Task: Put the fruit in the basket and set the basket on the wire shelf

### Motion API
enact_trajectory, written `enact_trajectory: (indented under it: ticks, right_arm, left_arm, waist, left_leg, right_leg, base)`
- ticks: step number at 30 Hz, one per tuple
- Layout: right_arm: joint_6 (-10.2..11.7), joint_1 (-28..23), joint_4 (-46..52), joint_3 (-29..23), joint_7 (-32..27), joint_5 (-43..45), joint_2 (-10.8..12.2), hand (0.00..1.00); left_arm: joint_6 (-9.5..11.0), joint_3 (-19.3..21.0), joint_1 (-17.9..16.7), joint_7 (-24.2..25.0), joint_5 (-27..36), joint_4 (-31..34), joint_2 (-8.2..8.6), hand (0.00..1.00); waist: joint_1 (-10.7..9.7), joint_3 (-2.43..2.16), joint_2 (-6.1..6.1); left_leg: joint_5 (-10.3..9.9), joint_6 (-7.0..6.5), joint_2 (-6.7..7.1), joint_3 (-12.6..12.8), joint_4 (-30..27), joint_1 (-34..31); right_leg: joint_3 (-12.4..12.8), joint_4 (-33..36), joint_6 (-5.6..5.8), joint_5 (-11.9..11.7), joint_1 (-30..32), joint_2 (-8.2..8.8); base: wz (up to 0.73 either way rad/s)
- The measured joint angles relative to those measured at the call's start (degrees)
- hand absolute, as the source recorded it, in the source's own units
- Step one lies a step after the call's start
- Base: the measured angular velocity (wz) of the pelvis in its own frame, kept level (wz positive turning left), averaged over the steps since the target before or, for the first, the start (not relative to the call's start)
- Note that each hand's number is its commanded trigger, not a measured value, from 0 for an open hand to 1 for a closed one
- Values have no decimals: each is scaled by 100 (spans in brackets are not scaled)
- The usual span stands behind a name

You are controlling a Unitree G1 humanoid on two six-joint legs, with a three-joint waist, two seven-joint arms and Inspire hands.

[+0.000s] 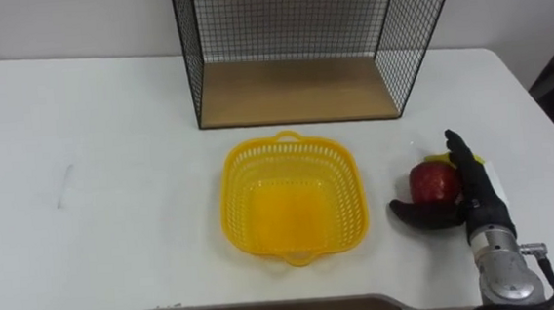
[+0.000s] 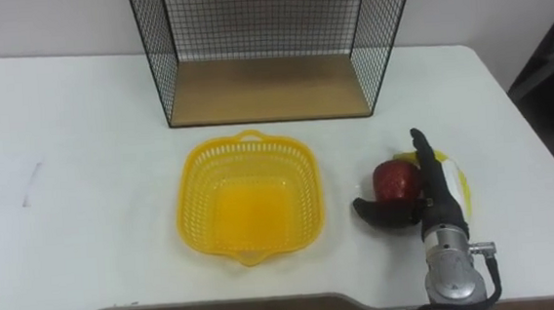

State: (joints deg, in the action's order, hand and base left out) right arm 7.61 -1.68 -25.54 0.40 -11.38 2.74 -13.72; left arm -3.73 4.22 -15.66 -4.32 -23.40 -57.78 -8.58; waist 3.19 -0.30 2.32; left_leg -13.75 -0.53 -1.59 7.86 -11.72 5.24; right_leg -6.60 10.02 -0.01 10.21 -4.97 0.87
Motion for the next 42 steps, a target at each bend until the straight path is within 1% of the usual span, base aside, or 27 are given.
enact_trajectory:
  ticks: [2, 7, 8, 9, 10, 11, 12, 18, 20, 24, 27, 34, 40, 42]
  right_arm:
    - [8, 0, 0, 0, 20, 0, 0, 0]
    - [50, 0, -10, -2, 63, 1, 0, 0]
    - [83, 0, -47, -4, 91, 29, 0, 14]
    - [115, 0, -72, -10, 118, 91, 0, 31]
    - [117, 0, -73, -14, 134, 127, 0, 54]
    - [124, 0, -79, -39, 165, 206, 1, 69]
    - [125, 2, -88, -69, 157, 271, 1, 100]
    - [101, 157, -331, -408, 164, 693, -3, 100]
    - [75, 183, -350, -437, 164, 735, -1, 100]
    - [-22, 190, -376, -511, 173, 876, 4, 100]
    - [-14, 251, -497, -516, 172, 905, 3, 100]
    - [-19, 277, -570, -506, 248, 872, 17, 100]
    - [-14, 267, -545, -494, 289, 228, 31, 100]
    - [-19, 263, -512, -443, 401, -119, 90, 100]
  left_arm:
    - [0, 0, -15, 0, 0, 0, 8, 0]
    - [0, 7, 4, 3, -4, 3, 5, 0]
    - [0, 13, 11, 15, -23, 3, 5, 0]
    - [1, 17, 12, 40, -97, 3, 5, 0]
    - [1, 17, 10, 51, -107, 3, 5, 0]
    - [1, 19, 14, 81, -119, 3, 2, 0]
    - [2, 19, 40, 106, -125, 3, 2, 0]
    - [0, 19, 33, 124, -160, 10, 0, 0]
    - [-10, 19, 31, 125, -223, 12, -2, 0]
    - [-58, 17, 27, 135, -272, 12, -2, 0]
    - [-87, 17, 35, 154, -367, 12, -12, 0]
    - [-102, 8, 46, 167, -368, 12, -14, 0]
    - [-103, 6, 19, 166, -366, 13, -11, 0]
    - [-101, 11, 36, 167, -367, 13, -10, 0]
  waist:
    - [-6, 4, 11]
    - [-16, 32, 60]
    - [-11, 31, 67]
    - [-11, 32, 71]
    - [-14, 32, 71]
    - [-16, 32, 71]
    - [-16, 32, 71]
    - [-27, 20, 105]
    - [-26, 16, 127]
    - [-25, -9, 165]
    - [-29, -10, 166]
    - [-37, -9, 173]
    - [-30, -10, 150]
    - [-14, -14, 132]
  left_leg:
    - [0, 0, 2, 0, -2, -2]
    - [0, 0, 4, -4, 2, -11]
    - [0, 0, 5, -4, 3, -6]
    - [0, 0, 7, -4, 3, -4]
    - [0, 0, 7, -4, 4, -2]
    - [0, 0, 7, -4, 5, 8]
    - [0, 0, 8, -4, 7, 22]
    - [0, 0, 8, -5, 11, 29]
    - [0, 0, 7, -8, 11, 27]
    - [0, 0, 7, -14, 11, 30]
    - [0, 0, 8, -14, 9, 39]
    - [-2, 0, 4, -17, 6, 41]
    - [-3, 2, -3, -14, -2, 44]
    - [-3, 2, -5, -12, -2, 46]
  right_leg:
    - [0, -6, 0, 0, 0, 1]
    - [1, -16, 0, 0, 6, 1]
    - [3, -16, 0, 0, 4, 1]
    - [4, -16, 1, 0, 4, 1]
    - [6, -16, 2, -1, 5, 1]
    - [8, -17, 3, -2, 3, 1]
    - [14, -16, 3, -2, 1, 1]
    - [28, -13, 3, -2, -7, -3]
    - [25, -15, 3, -2, -8, -3]
    - [19, -16, 3, -2, -15, -2]
    - [18, -17, 3, -2, -27, -1]
    - [11, -20, 3, -2, -60, -3]
    - [29, -19, 1, -3, -56, -15]
    - [34, -18, 0, -4, -74, -16]
  base:
    - [0]
    - [0]
    - [0]
    - [0]
    - [0]
    - [0]
    - [0]
    - [0]
    - [0]
    - [0]
    - [0]
    - [0]
    - [0]
    - [0]
